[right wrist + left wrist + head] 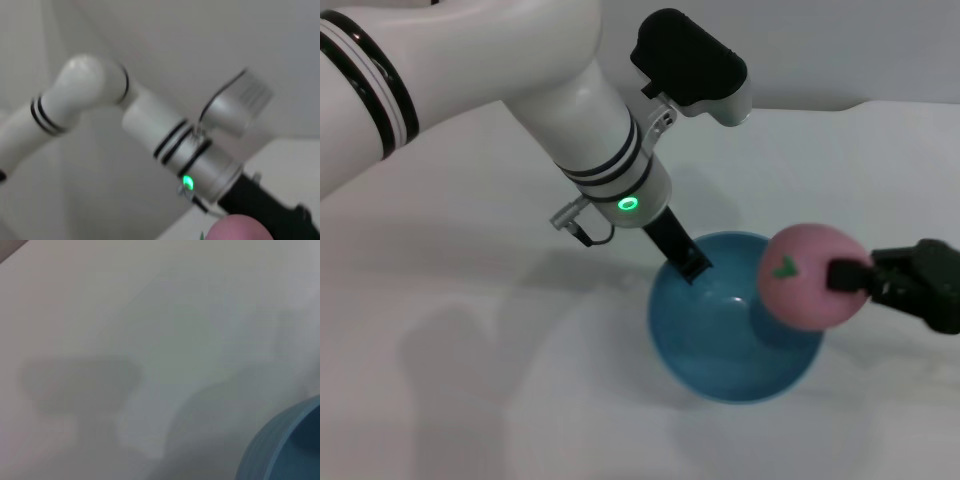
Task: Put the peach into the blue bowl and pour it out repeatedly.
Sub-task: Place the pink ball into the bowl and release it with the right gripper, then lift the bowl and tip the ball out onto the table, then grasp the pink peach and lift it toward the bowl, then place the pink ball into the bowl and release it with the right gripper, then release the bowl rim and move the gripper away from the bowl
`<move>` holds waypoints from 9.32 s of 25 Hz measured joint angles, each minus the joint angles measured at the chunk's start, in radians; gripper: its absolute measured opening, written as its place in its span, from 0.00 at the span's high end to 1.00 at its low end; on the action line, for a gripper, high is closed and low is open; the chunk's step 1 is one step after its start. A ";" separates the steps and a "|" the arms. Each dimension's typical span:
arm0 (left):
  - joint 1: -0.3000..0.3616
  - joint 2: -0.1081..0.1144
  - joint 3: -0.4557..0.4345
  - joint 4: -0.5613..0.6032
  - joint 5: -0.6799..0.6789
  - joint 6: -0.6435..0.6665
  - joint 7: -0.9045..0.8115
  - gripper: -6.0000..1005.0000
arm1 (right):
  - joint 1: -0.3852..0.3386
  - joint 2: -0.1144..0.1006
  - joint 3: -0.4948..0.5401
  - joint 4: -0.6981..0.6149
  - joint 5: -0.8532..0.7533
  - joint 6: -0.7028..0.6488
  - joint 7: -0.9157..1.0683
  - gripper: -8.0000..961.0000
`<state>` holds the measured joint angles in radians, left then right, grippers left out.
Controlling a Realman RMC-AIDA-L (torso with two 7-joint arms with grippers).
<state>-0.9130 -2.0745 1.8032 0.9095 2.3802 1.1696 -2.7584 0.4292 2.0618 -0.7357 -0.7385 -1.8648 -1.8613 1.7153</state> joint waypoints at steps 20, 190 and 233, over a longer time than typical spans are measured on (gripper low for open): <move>-0.013 0.001 0.012 -0.003 -0.032 -0.040 -0.023 1.00 | 0.065 0.005 -0.132 0.011 -0.158 0.232 0.129 0.76; -0.013 0.002 -0.072 -0.036 -0.069 -0.040 0.018 0.99 | 0.053 0.007 -0.250 -0.137 -0.015 0.274 -0.057 0.92; -0.016 0.001 0.044 -0.041 -0.100 -0.058 0.020 0.97 | 0.026 0.007 -0.027 -0.203 0.034 0.377 0.188 0.46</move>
<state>-0.9288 -2.0740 1.8474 0.8684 2.2800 1.1117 -2.7383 0.4554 2.0692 -0.7625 -0.9413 -1.8306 -1.4840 1.9030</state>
